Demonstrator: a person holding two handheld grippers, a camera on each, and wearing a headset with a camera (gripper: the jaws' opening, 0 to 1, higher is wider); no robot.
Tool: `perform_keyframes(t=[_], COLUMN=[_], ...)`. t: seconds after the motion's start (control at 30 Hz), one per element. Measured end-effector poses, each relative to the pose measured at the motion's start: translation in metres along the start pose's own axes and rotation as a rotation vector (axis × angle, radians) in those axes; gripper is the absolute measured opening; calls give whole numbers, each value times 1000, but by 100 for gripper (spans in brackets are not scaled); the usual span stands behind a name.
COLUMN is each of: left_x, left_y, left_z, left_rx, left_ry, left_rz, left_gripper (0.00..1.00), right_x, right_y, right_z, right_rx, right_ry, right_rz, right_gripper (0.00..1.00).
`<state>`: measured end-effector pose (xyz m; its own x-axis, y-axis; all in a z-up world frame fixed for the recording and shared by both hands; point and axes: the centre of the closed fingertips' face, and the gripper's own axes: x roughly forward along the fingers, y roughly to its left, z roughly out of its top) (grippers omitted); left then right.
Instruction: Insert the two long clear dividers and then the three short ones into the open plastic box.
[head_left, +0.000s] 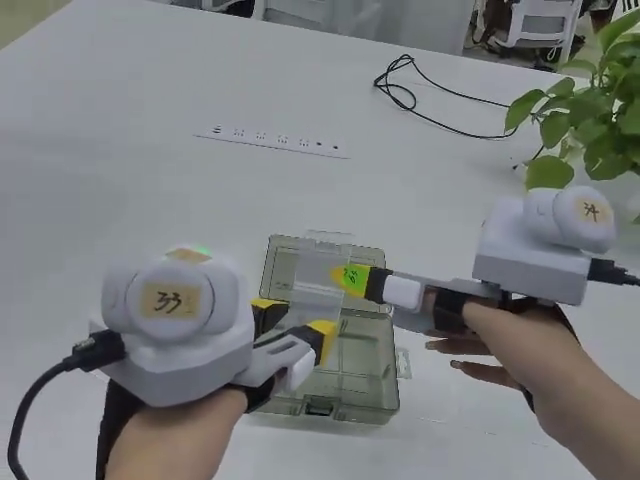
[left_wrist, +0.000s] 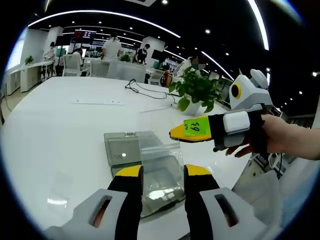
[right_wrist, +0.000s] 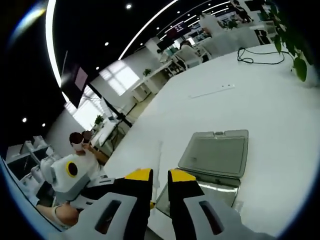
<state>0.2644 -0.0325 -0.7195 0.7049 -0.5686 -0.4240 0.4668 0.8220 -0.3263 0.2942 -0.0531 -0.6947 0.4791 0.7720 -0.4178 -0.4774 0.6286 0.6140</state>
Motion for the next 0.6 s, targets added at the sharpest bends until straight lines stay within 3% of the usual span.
perform_keyframes(t=[0.2,0.6], left_x=[1,-1], left_y=[-1,-3], left_z=[0,-1], left_rx=[-3,-1], left_ry=[-6,-11], left_rz=[-9,-16], left_gripper=[30,30], right_x=[4,7], right_y=[1,3], right_z=[-2,-3], right_rx=[44,30], right_ry=[17,29], right_rz=[10,18], right_gripper=[7,3])
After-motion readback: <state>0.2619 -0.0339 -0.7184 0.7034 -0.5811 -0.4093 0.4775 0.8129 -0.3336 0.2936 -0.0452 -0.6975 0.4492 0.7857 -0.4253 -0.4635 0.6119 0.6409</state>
